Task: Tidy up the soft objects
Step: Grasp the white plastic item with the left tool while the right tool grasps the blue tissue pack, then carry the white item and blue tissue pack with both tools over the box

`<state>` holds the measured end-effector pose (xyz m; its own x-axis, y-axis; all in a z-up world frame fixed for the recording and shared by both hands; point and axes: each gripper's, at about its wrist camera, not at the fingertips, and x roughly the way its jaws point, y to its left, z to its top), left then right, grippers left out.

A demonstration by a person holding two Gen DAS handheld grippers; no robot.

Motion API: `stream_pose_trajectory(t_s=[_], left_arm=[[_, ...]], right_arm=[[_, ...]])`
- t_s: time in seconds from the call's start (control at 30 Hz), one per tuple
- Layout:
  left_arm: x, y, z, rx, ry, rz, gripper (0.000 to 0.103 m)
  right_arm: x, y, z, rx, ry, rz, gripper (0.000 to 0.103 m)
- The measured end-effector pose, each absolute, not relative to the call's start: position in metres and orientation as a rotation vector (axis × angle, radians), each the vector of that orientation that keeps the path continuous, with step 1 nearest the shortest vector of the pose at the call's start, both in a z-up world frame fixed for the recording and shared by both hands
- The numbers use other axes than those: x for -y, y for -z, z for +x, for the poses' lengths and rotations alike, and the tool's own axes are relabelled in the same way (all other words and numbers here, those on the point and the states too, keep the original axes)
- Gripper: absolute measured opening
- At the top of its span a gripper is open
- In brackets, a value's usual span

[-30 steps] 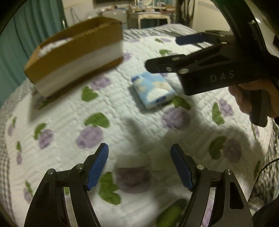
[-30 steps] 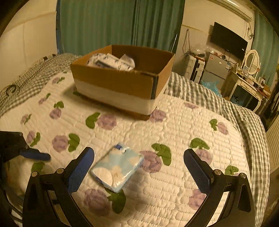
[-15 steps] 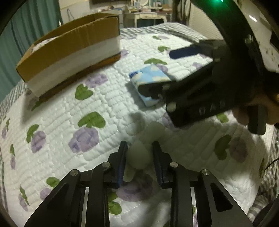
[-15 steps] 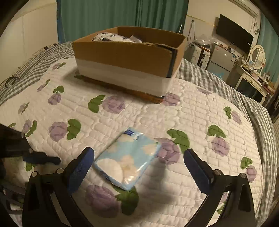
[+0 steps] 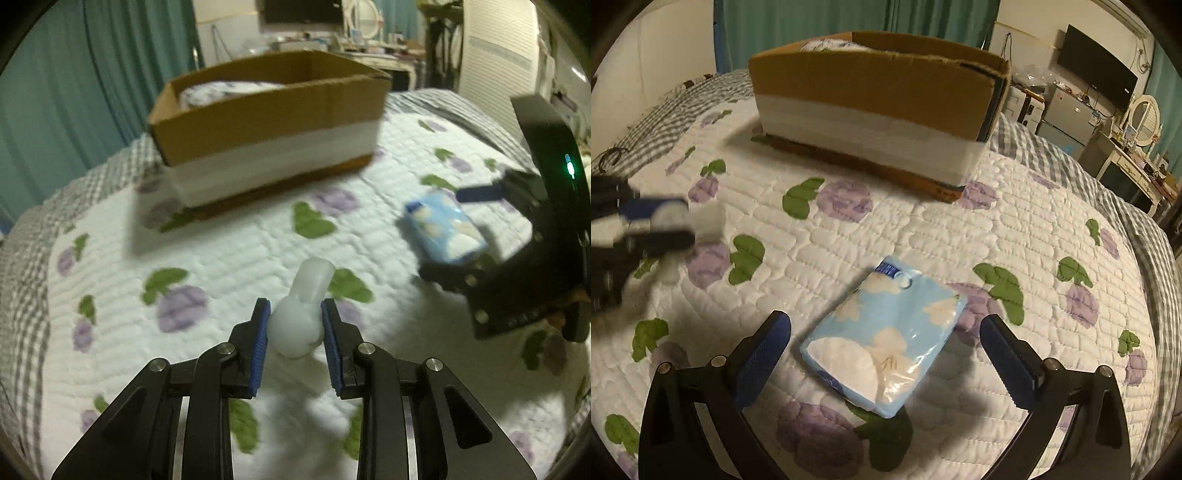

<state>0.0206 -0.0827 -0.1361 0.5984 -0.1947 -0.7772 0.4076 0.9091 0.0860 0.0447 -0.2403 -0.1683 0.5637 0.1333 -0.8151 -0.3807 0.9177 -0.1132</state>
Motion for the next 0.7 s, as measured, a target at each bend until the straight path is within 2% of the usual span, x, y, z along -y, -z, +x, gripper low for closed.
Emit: stream_pose_trajectory(t_s=[0.03, 0.07, 0.23, 0.3, 0.47, 0.7], left_arm=[[0.079, 0.135, 0.022, -0.859, 0.348, 0.262, 0.028], [0.077, 0.133, 0.026, -0.858, 0.343, 0.254, 0.028], [0.063, 0.127, 0.034, -0.855, 0.308, 0.228, 0.028], [0.061, 0.124, 0.035, -0.853, 0.298, 0.223, 0.028], [0.057, 0.112, 0.028, -0.825, 0.294, 0.218, 0.028], [0.043, 0.092, 0.021, -0.786, 0.268, 0.174, 0.028]], right_arm=[[0.240, 0.169, 0.044, -0.932, -0.309, -0.289, 0.090], [0.240, 0.170, 0.044, -0.938, -0.309, -0.291, 0.078], [0.237, 0.169, 0.038, -0.932, -0.309, -0.306, 0.070], [0.234, 0.167, 0.035, -0.934, -0.318, -0.315, 0.062], [0.222, 0.151, 0.022, -0.909, -0.354, -0.317, 0.057], [0.206, 0.116, 0.010, -0.853, -0.380, -0.291, 0.057]])
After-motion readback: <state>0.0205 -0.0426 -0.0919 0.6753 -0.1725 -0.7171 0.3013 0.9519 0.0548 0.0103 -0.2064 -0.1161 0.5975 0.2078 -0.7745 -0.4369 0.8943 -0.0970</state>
